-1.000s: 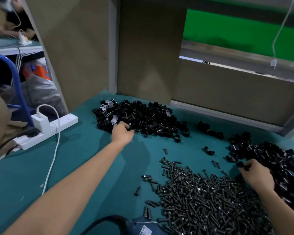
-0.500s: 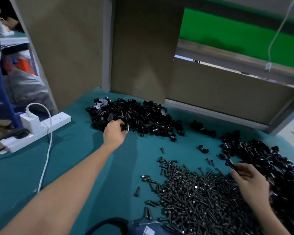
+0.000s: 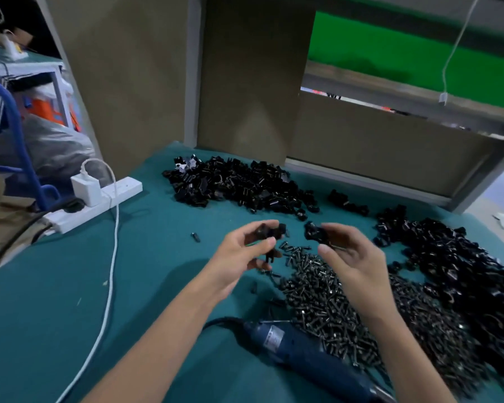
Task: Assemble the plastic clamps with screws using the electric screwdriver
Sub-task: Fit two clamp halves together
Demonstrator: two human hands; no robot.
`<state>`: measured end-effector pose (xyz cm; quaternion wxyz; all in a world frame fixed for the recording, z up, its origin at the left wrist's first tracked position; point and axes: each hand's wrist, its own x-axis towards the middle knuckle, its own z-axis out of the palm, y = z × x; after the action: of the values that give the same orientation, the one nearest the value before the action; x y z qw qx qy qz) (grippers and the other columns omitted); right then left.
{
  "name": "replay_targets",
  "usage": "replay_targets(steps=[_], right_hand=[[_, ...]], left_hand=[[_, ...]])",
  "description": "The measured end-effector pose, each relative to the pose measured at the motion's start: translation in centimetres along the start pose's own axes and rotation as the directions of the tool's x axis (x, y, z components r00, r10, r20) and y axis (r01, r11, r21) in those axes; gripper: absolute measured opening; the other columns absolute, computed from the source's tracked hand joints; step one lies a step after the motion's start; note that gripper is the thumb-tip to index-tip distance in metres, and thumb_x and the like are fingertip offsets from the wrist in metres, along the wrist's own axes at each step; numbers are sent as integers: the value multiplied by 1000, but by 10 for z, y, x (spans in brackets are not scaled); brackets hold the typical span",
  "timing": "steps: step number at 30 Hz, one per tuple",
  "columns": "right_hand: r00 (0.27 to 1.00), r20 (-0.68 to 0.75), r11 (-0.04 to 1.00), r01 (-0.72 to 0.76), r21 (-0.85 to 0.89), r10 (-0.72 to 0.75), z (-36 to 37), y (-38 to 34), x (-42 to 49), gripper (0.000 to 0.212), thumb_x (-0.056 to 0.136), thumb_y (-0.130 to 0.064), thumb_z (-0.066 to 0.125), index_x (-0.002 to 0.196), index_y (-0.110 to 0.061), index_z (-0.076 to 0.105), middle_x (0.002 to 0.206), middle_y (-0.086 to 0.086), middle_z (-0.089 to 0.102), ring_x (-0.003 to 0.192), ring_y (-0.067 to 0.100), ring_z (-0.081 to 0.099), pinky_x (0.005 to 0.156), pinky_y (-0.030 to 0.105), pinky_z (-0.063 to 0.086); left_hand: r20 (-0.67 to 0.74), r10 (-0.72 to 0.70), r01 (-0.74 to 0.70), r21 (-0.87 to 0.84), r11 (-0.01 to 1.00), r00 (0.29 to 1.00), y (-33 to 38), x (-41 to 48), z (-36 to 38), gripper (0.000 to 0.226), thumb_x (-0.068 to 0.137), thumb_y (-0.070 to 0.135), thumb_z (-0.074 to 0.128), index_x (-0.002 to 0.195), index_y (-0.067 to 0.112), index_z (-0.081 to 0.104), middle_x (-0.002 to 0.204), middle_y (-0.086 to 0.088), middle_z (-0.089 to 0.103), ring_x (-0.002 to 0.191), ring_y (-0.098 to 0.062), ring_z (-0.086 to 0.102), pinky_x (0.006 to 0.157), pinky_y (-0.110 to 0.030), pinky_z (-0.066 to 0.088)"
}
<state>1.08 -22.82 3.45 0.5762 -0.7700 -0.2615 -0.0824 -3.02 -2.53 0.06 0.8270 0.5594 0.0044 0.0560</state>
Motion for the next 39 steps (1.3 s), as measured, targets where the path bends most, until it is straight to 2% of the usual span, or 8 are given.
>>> replay_targets(steps=[4, 7, 14, 18, 25, 29, 34, 39], right_hand=[[999, 30, 999, 28, 25, -29, 39, -2, -6, 31, 87, -3, 69, 111, -22, 67, 106, -10, 71, 102, 6, 67, 90, 23, 52], [999, 23, 999, 26, -25, -25, 55, 4, -2, 29, 87, -5, 69, 110, -24, 68, 107, -10, 70, 101, 5, 66, 90, 28, 54], [1000, 2, 979, -18, 201, 18, 63, 17, -1, 30, 88, -2, 68, 105, -27, 70, 104, -8, 73, 102, 11, 68, 89, 25, 54], [999, -25, 977, -22, 210, 28, 71, 23, -4, 30, 89, -2, 67, 108, -25, 69, 104, -9, 73, 101, 10, 69, 87, 23, 54], [995, -104, 984, 9, 176, 9, 71, 24, -3, 28, 91, -5, 65, 108, -26, 69, 103, -13, 72, 99, 7, 68, 86, 22, 54], [1000, -9, 983, -23, 184, 25, 65, 24, -3, 28, 90, -4, 65, 106, -26, 69, 102, -12, 73, 98, 8, 69, 86, 22, 54], [999, 26, 970, -30, 241, 24, 61, 26, -4, 28, 88, -5, 68, 106, -25, 69, 104, -8, 73, 99, 10, 69, 85, 20, 53], [999, 27, 968, -37, 249, 31, 61, 29, -2, 32, 82, -3, 75, 107, -22, 69, 103, -5, 73, 99, 12, 69, 86, 21, 52]], left_hand=[[33, -6, 3, 101, 995, 999, -11, -12, 4, 27, 91, 3, 66, 114, 16, 62, 94, 2, 74, 77, -22, 71, 56, -25, 51], [8, 5, -5, 88, 996, 1000, -17, -11, 4, 25, 90, 6, 68, 114, 12, 64, 99, -5, 75, 80, -26, 72, 56, -26, 53], [-117, 29, -34, -39, 999, 993, -26, -7, 0, 30, 71, 27, 77, 100, 18, 75, 98, -4, 75, 80, -18, 74, 60, -25, 56], [-132, -15, -6, -153, 988, 991, -31, -7, -1, 34, 72, 26, 76, 103, 12, 72, 100, -5, 74, 89, -18, 74, 64, -29, 59], [-126, 25, -48, -182, 982, 992, -34, -5, -1, 38, 74, 22, 74, 109, 9, 71, 108, -10, 72, 99, -22, 72, 72, -32, 60], [-145, 28, -51, -157, 986, 989, -35, -5, -1, 44, 70, 28, 77, 108, 8, 70, 106, -8, 71, 94, -16, 72, 81, -35, 60], [-172, 43, -70, -154, 986, 984, -36, -6, 1, 43, 67, 31, 78, 104, 11, 71, 102, -4, 73, 91, -15, 72, 76, -30, 59], [-188, 24, -69, -237, 969, 982, -35, -1, 8, 42, 69, 23, 75, 106, 4, 69, 99, -9, 75, 88, -16, 73, 73, -22, 57]])
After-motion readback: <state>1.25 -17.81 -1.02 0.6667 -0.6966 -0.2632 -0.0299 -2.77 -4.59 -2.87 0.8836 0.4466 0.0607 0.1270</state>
